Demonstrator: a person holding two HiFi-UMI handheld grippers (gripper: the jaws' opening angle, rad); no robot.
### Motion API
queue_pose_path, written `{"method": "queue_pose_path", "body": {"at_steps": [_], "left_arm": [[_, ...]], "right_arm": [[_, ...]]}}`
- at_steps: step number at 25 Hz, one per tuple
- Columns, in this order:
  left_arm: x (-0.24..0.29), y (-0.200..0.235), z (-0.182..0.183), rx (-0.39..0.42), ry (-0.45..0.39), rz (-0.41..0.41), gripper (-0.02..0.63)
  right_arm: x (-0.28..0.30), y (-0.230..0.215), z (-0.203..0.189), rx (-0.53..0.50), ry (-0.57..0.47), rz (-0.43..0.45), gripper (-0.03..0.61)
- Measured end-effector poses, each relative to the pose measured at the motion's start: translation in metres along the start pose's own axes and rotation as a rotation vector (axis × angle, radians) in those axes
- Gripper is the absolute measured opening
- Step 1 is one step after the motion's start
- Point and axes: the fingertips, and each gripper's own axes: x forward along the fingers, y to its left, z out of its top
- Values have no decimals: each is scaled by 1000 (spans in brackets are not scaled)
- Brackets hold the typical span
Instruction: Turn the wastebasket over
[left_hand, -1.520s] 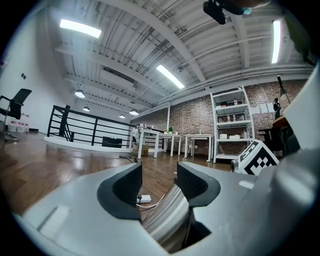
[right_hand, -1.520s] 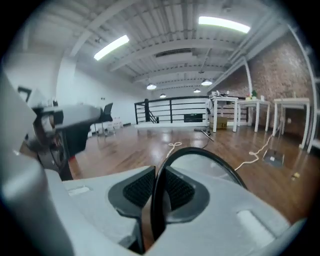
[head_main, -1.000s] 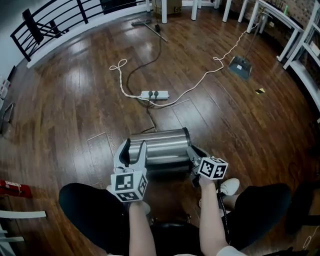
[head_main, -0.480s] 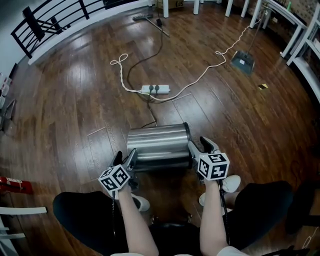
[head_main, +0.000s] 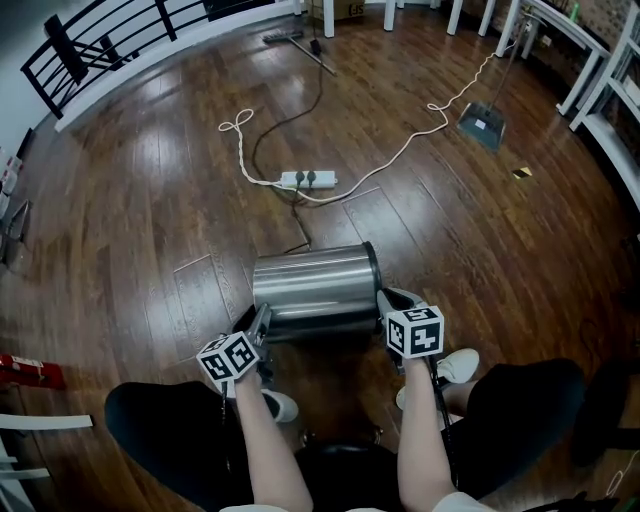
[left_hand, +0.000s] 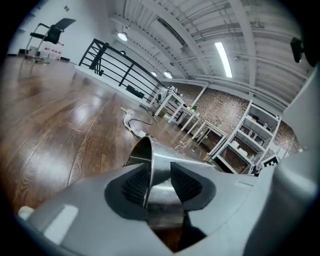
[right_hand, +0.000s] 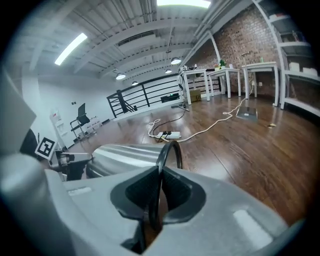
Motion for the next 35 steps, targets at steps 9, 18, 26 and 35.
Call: {"method": "queue_pose_path", "body": {"at_steps": [9, 18, 26, 35], "left_arm": [[14, -117, 76, 451, 11, -119, 91], [51, -269, -23, 1404, 167, -233, 78], [26, -278, -127, 1524, 177, -262, 49], [28, -271, -130, 1485, 131, -235, 58]], "right_arm": [[-4, -47, -27, 347, -6, -23, 12], [42, -41, -178, 856, 125, -9, 6], [20, -89, -171, 891, 18, -89, 25], [-24, -61, -96, 541, -160, 13, 76]]}}
